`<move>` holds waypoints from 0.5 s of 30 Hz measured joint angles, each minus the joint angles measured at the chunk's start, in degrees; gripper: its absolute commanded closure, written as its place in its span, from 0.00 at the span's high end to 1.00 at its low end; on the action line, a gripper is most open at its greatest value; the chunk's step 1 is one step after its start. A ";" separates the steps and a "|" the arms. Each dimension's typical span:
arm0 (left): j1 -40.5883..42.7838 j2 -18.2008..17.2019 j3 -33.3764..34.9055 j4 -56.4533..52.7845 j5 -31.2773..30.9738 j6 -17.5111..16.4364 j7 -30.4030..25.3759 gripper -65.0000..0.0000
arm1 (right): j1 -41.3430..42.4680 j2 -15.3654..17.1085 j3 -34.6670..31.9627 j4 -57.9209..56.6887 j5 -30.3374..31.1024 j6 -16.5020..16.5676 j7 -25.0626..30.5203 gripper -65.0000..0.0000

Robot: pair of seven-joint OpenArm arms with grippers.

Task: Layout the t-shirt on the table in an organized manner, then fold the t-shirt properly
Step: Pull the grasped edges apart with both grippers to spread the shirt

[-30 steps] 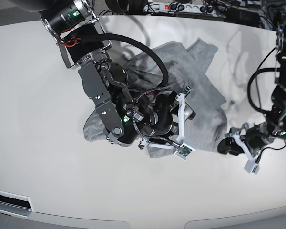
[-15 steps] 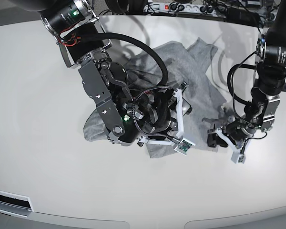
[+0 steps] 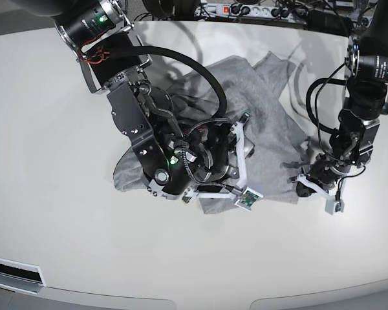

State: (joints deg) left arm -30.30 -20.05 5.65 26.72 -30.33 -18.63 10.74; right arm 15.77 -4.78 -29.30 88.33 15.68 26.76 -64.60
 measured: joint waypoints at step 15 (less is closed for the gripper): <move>-4.72 -8.00 0.33 2.16 -8.76 -2.38 17.77 0.00 | -0.63 13.99 20.13 0.00 21.38 10.23 -4.26 0.49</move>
State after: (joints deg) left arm -35.03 -28.05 5.98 28.88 -39.09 -21.02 28.51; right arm 15.14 9.21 -9.17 88.33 37.06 36.99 -68.86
